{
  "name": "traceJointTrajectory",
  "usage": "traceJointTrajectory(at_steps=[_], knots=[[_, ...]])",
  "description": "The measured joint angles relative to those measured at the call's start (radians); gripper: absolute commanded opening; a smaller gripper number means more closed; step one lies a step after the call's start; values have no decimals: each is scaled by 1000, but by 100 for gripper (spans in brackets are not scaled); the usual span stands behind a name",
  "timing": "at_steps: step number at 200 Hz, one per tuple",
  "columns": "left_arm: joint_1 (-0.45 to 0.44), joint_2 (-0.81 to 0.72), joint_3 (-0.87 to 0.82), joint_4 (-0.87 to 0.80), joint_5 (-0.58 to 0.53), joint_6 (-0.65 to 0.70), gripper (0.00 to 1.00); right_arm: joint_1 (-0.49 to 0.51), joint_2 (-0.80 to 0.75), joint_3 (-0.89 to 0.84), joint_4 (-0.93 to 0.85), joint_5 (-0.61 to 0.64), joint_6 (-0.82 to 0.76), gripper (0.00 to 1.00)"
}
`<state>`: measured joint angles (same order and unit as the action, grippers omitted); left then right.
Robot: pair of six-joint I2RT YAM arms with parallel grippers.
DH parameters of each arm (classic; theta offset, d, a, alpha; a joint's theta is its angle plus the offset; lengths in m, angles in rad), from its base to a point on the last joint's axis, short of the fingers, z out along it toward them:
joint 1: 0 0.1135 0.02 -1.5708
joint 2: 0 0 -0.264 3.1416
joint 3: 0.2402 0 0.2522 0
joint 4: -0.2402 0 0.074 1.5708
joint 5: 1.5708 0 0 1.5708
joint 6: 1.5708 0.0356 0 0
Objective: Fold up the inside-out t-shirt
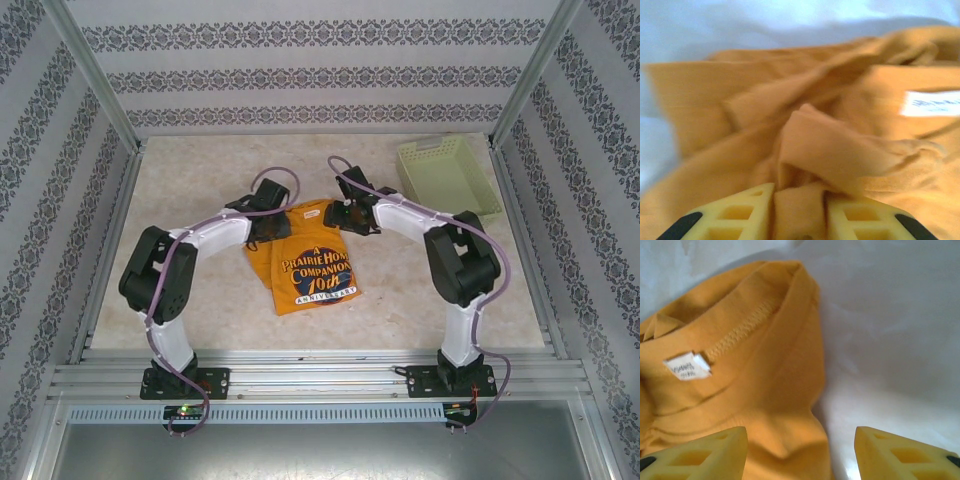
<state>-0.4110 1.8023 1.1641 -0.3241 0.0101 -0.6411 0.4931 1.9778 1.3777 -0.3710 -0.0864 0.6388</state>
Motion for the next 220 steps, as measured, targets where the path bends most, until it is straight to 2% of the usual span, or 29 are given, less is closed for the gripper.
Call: traceJointTrajectory(at_steps=[24,37,59,80,126,151,199,220], knots=[[90,-60,-87,13,13,-8,25,0,74,66,1,-25,-18,58],[111,-74,-114,22,24,-14,29,0,97,94,-3,-36,-24,58],[117,-78,-138,28,46,-26,43,2,127,145,-14,-37,-37,58],[117,-80,-143,26,68,-43,52,2,137,170,-26,-37,-43,59],[101,-133,-175,31,130,-73,53,7,137,174,-45,-35,-45,59],[96,-118,-174,32,153,-85,47,22,137,174,-45,-33,-44,58],[85,-102,-166,32,182,-106,16,40,137,173,-47,-27,-44,59],[70,-105,-150,32,193,-103,6,40,137,171,-47,-26,-44,58]])
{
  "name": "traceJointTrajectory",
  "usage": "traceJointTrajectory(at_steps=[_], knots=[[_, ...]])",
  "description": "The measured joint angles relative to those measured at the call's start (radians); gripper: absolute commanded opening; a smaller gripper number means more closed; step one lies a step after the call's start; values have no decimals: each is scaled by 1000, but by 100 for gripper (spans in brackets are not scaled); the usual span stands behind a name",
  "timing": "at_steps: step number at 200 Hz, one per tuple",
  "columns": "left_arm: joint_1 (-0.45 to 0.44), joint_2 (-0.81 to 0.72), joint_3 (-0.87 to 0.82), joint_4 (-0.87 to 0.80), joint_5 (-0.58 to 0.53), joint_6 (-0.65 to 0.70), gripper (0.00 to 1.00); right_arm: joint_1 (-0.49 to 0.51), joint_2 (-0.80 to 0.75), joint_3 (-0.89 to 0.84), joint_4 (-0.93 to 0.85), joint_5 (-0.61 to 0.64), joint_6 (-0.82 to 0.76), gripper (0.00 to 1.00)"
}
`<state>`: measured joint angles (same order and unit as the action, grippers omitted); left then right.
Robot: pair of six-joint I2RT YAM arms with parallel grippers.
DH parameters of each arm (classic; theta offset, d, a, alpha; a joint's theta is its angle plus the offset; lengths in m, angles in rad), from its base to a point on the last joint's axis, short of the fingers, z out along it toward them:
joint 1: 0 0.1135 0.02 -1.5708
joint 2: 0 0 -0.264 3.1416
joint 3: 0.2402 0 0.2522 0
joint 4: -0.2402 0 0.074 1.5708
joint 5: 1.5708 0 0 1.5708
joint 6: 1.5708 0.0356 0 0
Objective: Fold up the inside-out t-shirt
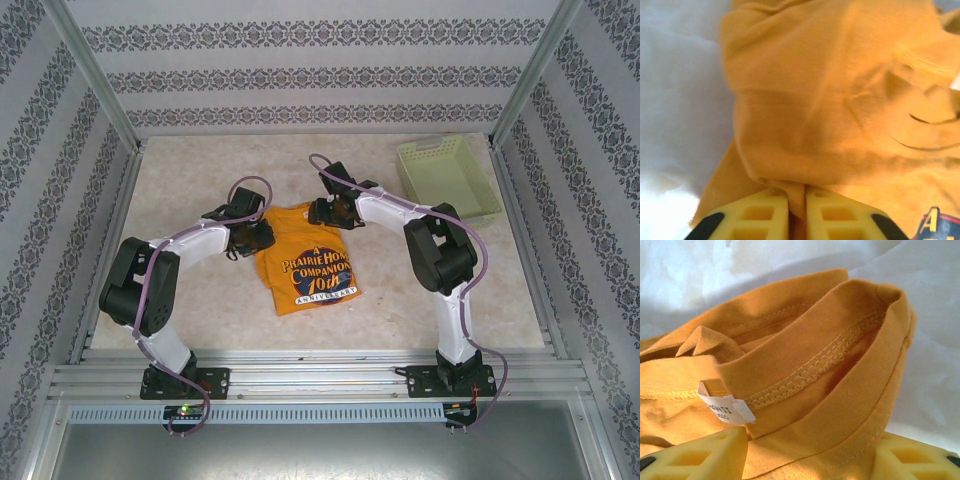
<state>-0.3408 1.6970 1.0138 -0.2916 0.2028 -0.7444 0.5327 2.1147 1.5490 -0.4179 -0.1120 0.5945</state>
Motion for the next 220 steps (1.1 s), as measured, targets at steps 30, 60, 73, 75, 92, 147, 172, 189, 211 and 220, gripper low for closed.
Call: traceJointTrajectory(at_steps=[30,60,73,75,92,147,172,189,211,220], knots=[[-25,-28,16,17,33,-1,4,0,0,-6,3,2,0,58],[-67,-73,45,28,50,0,5,0,0,-15,3,7,0,58],[-84,-99,47,55,67,3,4,0,0,-19,3,10,0,58],[-85,-103,47,58,69,3,4,0,0,-20,3,10,0,58],[-87,-130,27,130,96,3,4,0,0,-23,4,10,1,58],[80,-82,-215,445,186,-50,16,-1,-1,-56,11,14,1,58],[129,-6,-247,456,181,-58,30,-1,-5,-62,16,14,1,58],[132,-8,-245,451,157,-53,44,-1,-9,-66,18,16,1,58],[132,-40,-234,399,102,-39,62,-1,-14,-69,19,17,1,58],[129,-66,-230,361,78,-36,65,-1,-18,-71,19,18,1,58]])
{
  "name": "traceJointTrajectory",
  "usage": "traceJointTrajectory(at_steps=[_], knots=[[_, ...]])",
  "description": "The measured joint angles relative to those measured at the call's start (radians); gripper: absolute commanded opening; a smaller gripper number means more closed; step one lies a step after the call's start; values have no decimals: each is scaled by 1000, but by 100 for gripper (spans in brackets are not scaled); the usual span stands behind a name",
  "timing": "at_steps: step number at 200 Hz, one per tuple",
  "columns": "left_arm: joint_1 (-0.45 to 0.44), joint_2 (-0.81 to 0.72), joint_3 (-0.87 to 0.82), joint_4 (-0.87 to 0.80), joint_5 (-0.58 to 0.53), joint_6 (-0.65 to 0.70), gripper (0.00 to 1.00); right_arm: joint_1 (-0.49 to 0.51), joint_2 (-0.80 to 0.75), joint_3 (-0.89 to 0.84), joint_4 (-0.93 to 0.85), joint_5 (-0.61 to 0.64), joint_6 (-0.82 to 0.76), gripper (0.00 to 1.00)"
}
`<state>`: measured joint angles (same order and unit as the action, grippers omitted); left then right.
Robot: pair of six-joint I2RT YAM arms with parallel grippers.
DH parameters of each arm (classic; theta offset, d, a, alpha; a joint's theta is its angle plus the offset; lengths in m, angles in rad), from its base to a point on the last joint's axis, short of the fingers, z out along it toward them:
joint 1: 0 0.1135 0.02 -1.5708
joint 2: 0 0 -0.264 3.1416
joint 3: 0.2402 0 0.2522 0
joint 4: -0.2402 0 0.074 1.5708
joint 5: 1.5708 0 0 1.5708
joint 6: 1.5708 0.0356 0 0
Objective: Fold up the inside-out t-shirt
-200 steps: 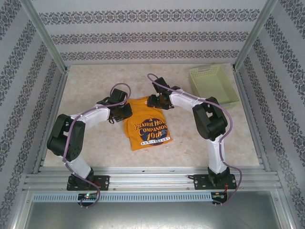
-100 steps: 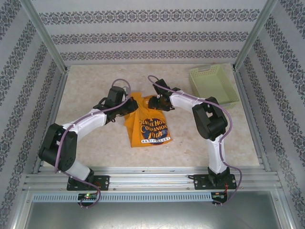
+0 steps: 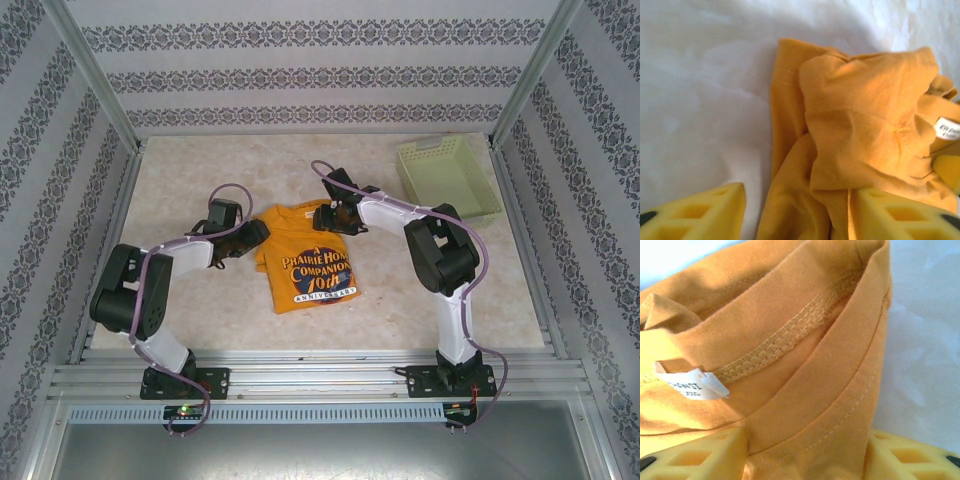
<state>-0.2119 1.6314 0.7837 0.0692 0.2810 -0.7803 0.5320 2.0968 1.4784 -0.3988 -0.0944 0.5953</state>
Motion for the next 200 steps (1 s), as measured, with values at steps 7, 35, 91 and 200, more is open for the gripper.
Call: traceJointTrajectory(at_steps=[7,35,91,200], knots=[[-4,-24,2,-31,-23,1,66,0,-2,-2,0,0,0,58],[-46,-118,8,-129,-93,-10,68,0,-2,-3,0,0,0,58],[-175,-143,10,-211,-139,-67,62,0,-2,-4,1,0,0,58],[-218,14,111,-202,-80,-100,14,0,-7,-28,16,2,0,59]])
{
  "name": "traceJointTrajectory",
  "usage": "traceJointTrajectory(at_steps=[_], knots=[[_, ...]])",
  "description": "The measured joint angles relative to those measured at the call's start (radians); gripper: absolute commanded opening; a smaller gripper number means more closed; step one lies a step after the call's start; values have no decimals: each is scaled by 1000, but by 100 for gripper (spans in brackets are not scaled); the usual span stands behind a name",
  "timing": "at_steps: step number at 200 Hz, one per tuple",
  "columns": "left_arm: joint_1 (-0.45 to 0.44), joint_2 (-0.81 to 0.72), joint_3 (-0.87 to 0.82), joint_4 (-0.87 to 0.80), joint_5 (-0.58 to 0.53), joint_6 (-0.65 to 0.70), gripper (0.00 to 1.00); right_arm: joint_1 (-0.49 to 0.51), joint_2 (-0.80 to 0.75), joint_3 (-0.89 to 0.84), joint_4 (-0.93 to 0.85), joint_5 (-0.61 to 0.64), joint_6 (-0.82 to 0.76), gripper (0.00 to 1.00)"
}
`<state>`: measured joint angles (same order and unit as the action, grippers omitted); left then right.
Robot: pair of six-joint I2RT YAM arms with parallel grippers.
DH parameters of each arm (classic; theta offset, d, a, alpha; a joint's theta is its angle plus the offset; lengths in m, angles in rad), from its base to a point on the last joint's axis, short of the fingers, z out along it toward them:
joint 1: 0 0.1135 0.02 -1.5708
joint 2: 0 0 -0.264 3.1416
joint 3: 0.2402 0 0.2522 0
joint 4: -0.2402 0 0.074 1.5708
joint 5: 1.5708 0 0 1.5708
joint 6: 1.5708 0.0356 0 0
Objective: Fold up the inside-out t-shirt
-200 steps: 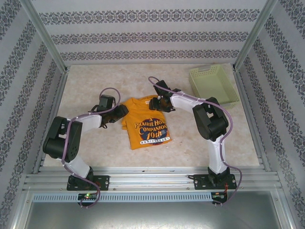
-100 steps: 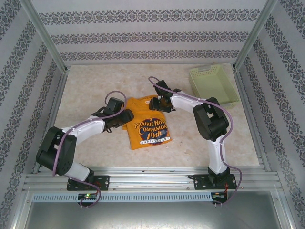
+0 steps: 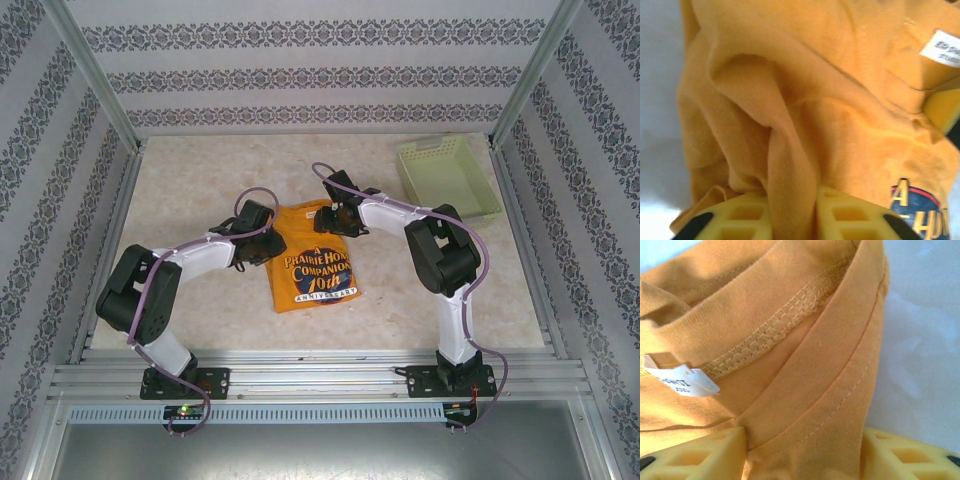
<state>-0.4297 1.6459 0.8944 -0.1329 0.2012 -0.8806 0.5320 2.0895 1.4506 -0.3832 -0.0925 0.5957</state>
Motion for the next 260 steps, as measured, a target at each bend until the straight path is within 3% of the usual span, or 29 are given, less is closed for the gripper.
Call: traceJointTrajectory(at_steps=[23,57,101,152,190,228,260], knots=[[-29,-53,-8,27,13,0,9,-3,0,-1,3,2,2,59],[-42,-192,-137,230,65,-19,10,-6,0,-2,5,1,3,59],[1,-164,-274,352,77,-64,13,-6,-1,-3,6,2,3,59],[57,-116,-360,431,89,-120,38,-8,-19,-14,7,3,2,59],[59,-189,-294,250,4,-71,62,-27,-40,-20,14,-2,-2,64],[88,-183,-148,132,-50,-20,71,-54,-43,-19,28,-15,-17,71],[117,-50,-43,82,-57,1,73,-59,-25,34,13,-29,-27,73]])
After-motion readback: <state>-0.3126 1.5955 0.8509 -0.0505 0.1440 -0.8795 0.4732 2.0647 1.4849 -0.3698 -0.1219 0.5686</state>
